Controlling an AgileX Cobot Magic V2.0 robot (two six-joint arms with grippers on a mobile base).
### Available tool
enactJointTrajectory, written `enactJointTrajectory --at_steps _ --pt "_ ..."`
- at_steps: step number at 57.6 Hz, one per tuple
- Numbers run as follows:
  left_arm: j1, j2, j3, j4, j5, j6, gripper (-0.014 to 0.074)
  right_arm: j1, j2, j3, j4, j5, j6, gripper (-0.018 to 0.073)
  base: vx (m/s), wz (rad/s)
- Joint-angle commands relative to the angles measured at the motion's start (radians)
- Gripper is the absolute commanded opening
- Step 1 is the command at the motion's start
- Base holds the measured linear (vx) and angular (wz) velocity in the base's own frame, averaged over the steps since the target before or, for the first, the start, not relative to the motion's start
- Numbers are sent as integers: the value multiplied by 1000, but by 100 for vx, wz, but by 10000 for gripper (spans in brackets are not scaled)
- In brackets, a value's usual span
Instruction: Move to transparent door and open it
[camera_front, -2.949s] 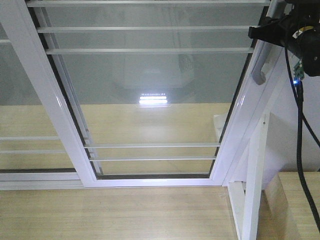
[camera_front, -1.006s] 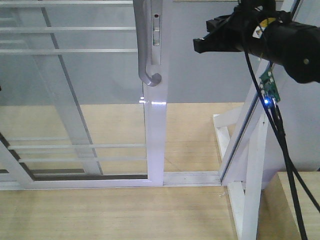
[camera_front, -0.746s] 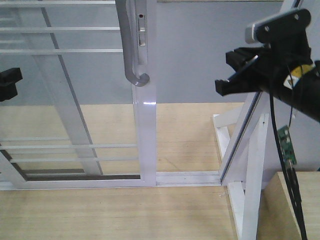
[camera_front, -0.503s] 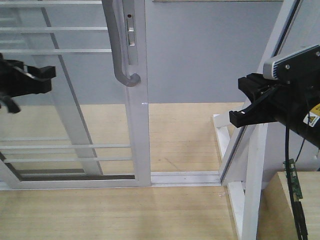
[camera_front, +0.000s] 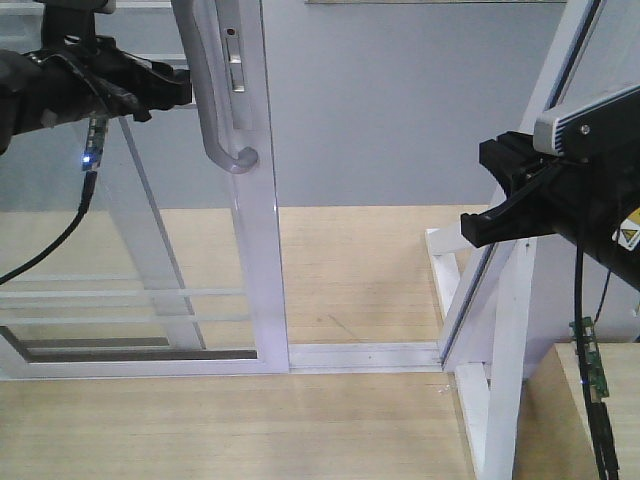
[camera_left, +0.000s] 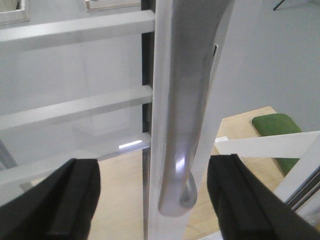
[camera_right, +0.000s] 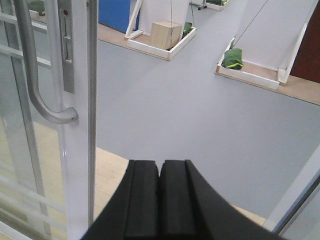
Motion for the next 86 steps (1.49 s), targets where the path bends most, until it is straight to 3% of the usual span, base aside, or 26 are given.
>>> enactJointTrajectory --at_steps 1,29,35,47,63,75,86 --pt "-4 -2 -84 -25 -37 0 570 -4 -23 -27 -5 -94 -30 -5 0 0" --pt "-4 155 -278 -48 -45 0 539 -4 -23 -27 -5 -133 -58 -5 0 0" --pt "-4 152 -278 -48 -79 -1 416 -4 -23 -27 -5 -135 -58 -5 0 0" --pt "-3 105 -278 -47 -211 0 -8 -4 -23 -27 -4 -136 -57 -5 0 0" --pt "-3 57 -278 -46 -343 3 -7 -4 -23 -27 -1 -139 -57 -5 0 0" --pt "2 48 -272 -38 -346 15 -6 -4 -23 -27 -1 -139 -57 -5 0 0" --pt "50 48 -272 -38 -298 55 -6 -4 -23 -27 -1 -139 -57 -5 0 0"
